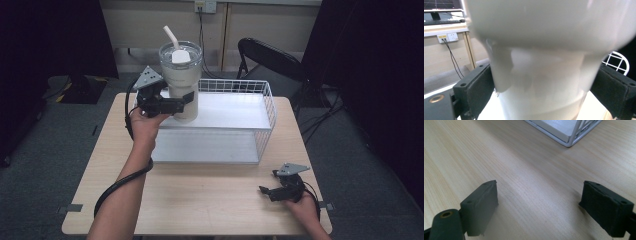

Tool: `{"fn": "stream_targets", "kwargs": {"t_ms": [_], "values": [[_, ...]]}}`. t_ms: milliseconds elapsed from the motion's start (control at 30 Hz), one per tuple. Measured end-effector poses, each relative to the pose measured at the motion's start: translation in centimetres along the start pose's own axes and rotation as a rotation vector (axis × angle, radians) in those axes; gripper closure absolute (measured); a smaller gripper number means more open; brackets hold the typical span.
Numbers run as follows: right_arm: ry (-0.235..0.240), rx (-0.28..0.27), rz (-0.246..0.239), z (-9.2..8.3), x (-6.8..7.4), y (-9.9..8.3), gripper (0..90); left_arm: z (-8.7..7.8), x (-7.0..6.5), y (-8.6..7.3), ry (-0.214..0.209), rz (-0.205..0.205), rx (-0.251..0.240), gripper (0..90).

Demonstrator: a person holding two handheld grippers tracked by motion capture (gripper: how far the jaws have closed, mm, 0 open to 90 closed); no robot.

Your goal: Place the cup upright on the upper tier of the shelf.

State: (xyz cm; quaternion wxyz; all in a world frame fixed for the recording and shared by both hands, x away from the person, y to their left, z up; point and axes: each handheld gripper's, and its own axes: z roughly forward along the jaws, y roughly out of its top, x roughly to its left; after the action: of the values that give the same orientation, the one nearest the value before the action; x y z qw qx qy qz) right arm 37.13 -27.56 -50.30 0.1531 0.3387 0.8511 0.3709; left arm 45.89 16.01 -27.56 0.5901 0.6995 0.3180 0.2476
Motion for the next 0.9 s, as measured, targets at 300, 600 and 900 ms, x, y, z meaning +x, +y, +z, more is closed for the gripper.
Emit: {"fn": "stream_targets", "kwargs": {"t_ms": [300, 600, 900], "values": [[0.001, 0.0, 0.001, 0.0, 0.0, 0.0, 13.6, -1.3, 0.4, -0.1, -0.011, -0.005, 0.0, 9.7], [0.0, 0.0, 0.0, 0.0, 0.0, 0.0, 13.6, -2.4, 0.7, -0.3, -0.011, -0.019, 0.035, 11.0], [0.0, 0.0, 0.001, 0.0, 0.0, 0.0, 13.6, -3.2, 0.6, -0.6, 0.006, -0.019, 0.08, 13.4]]}}
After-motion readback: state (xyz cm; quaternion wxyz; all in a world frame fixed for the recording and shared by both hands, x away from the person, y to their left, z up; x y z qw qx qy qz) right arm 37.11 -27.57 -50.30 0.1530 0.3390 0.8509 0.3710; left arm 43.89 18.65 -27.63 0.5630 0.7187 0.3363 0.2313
